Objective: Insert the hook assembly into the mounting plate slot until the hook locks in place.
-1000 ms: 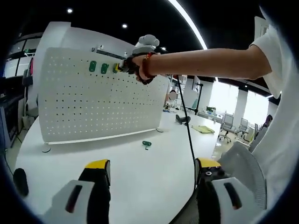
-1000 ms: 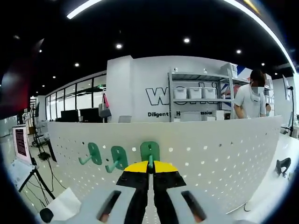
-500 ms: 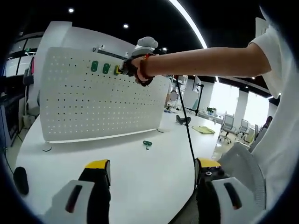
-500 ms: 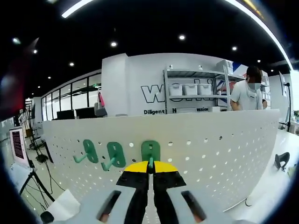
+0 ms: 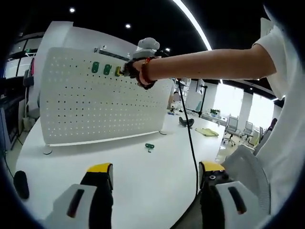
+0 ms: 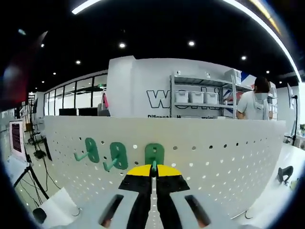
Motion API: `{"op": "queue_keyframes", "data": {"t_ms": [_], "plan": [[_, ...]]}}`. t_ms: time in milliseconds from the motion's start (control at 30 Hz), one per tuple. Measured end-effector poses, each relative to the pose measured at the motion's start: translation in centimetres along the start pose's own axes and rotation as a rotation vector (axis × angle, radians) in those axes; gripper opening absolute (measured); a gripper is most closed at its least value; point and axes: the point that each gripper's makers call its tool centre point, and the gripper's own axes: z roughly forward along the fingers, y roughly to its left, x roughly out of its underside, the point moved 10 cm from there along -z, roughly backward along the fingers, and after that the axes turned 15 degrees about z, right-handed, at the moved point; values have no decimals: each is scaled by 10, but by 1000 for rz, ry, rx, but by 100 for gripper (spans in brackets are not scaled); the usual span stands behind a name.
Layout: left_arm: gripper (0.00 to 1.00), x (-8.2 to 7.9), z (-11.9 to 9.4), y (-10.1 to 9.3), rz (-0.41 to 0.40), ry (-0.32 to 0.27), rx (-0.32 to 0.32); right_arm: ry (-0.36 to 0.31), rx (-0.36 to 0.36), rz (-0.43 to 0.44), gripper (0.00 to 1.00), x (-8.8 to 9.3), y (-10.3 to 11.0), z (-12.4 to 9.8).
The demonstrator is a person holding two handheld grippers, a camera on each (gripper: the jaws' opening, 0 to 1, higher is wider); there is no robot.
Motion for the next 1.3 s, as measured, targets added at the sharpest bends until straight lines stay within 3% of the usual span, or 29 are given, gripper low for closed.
{"op": "queue_keyframes", "data": {"t_ms": [33,67,133,167,300,400,500,633,700,900,1300], "plan": [[75,0,0,0,-2,1,0,2,0,15,1,0,0,0],[75,0,-1,1,-1,1,-2,1,1,-24,1,0,1,1],[75,0,-2,2,2,3,-5,25,-3,-206,1,0,2,3],[75,0,-3,2,2,4,-7,16,-3,-219,1,0,2,2],[75,2,-5,2,-6,5,-12,21,-17,-191,1,0,0,0],[75,3,-5,1,-7,8,-10,8,-2,-107,1,2,1,-1],[75,1,-4,-1,-7,6,-7,0,-12,-223,1,1,0,1],[74,2,-5,-1,-15,2,-10,4,-20,-200,1,1,-1,1],[74,1,-5,-1,-14,3,-11,10,-19,-246,1,1,0,0],[75,-3,-4,0,-5,1,-15,37,-47,-223,2,2,-3,-1],[75,-12,-2,-10,18,6,-12,63,-87,-185,14,4,-8,-8]]}}
